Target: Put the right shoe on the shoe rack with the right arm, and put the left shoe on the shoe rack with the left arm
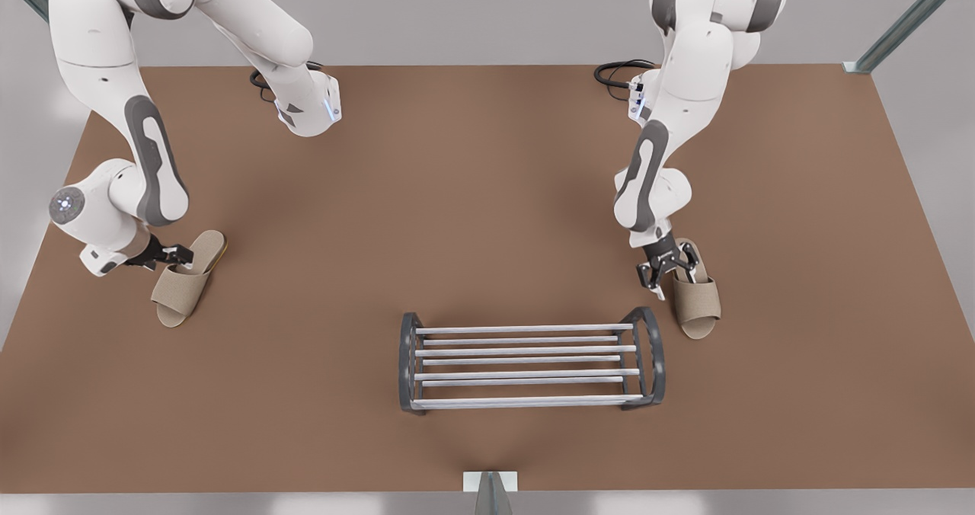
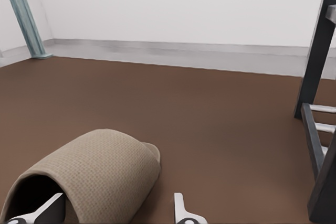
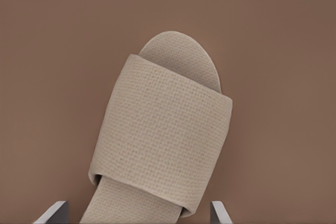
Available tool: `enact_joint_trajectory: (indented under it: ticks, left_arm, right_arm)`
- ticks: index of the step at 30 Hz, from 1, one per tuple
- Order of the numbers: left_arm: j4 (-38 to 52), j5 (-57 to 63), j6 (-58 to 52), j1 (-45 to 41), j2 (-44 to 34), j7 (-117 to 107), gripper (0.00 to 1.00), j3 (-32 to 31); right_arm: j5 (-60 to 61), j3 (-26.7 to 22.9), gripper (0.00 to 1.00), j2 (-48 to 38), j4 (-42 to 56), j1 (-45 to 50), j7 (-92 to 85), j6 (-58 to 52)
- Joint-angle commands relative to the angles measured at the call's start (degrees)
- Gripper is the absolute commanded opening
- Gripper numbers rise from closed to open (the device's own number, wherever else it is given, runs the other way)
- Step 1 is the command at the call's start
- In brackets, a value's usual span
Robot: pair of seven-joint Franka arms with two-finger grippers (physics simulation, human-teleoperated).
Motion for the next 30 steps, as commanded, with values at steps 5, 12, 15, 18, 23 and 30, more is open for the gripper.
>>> enact_joint_trajectory:
  ticks: [5, 12, 15, 18, 23, 30]
  left_arm:
    - [2.54, 3.33, -0.15, 2.11, 2.48, -26.74, 1.00, -0.07]
    - [4.21, 3.51, -0.15, 2.11, 3.98, -26.83, 1.00, -0.07]
    - [4.21, 3.59, -0.15, 2.11, 3.98, -26.74, 0.94, 0.01]
    - [4.21, 3.68, -0.06, 2.03, 3.71, -26.48, 0.66, 0.01]
    - [4.21, 3.86, -1.38, 1.50, 3.62, -25.07, 0.29, 0.01]
    - [4.03, 3.77, -1.73, 1.23, -4.10, -25.16, 0.21, 0.45]
  right_arm:
    - [0.12, 0.00, 1.00, 3.14, 0.10, -0.29, -1.66, 5.04]
    - [0.12, 0.08, 1.00, 4.28, 0.28, 0.15, -1.57, 6.71]
    - [0.12, 0.08, 1.00, 4.28, 0.37, 0.06, -1.57, 6.79]
    - [0.12, 0.08, 0.86, 4.72, 0.37, 0.24, -1.66, 7.94]
    - [0.12, 0.08, 0.81, 5.16, 0.54, 0.41, -1.48, 8.38]
    - [0.74, 0.08, 0.65, 5.51, 0.54, 0.59, -1.30, 8.47]
